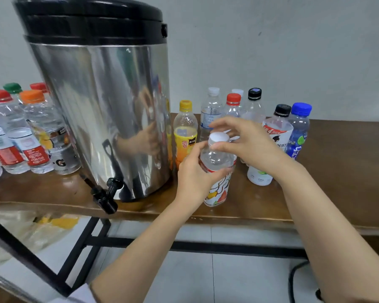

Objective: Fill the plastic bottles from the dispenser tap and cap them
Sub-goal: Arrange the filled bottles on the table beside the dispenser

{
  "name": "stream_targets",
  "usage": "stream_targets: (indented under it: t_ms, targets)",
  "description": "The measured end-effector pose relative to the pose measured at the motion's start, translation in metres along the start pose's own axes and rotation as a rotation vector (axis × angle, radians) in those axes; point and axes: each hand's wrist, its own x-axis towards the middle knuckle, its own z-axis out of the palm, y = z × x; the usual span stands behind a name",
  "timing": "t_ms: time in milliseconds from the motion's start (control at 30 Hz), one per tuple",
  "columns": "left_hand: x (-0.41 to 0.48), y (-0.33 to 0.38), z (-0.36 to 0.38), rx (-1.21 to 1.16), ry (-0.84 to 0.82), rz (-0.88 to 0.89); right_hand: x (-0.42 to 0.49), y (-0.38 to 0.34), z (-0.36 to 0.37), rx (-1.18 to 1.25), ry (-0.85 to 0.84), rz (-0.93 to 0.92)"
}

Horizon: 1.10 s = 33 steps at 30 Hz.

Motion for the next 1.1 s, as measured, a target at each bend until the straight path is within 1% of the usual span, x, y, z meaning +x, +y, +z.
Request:
stream_targets:
  t_ms: [200, 300, 400, 467, 600, 667, 833, 967, 1100]
  targets:
    - [-0.017, 0.008, -0.025, -0.006, 0.018, 0.048, -0.024, -0.037, 0.019, 0.059, 0.217, 0.021]
    - [-0.022, 0.02, -0.046, -0.005, 0.017, 0.077, -0.03, -0.06, 0.025, 0.027, 0.279, -0.006]
    - [-0.027, 0.041, -0.072, -0.024, 0.027, 0.111, -0.034, -0.086, 0.03, -0.057, 0.33, -0.075]
    - [-0.03, 0.056, -0.093, -0.052, 0.036, 0.136, -0.035, -0.108, 0.035, -0.052, 0.382, -0.139]
    - [-0.031, 0.082, -0.149, -0.055, 0.086, 0.184, -0.029, -0.155, 0.051, 0.043, 0.484, -0.303]
    - [-0.031, 0.091, -0.181, -0.052, 0.123, 0.197, -0.022, -0.175, 0.064, 0.107, 0.496, -0.361]
    - [-0.029, 0.084, -0.264, 0.016, 0.279, 0.186, -0.001, -0.209, 0.116, 0.173, 0.419, -0.427]
    - [-0.027, 0.037, -0.324, 0.168, 0.426, 0.112, 0.011, -0.225, 0.181, 0.177, 0.232, -0.411]
    - [-0.03, -0.02, -0.359, 0.283, 0.556, 0.018, 0.026, -0.226, 0.247, 0.082, 0.06, -0.386]
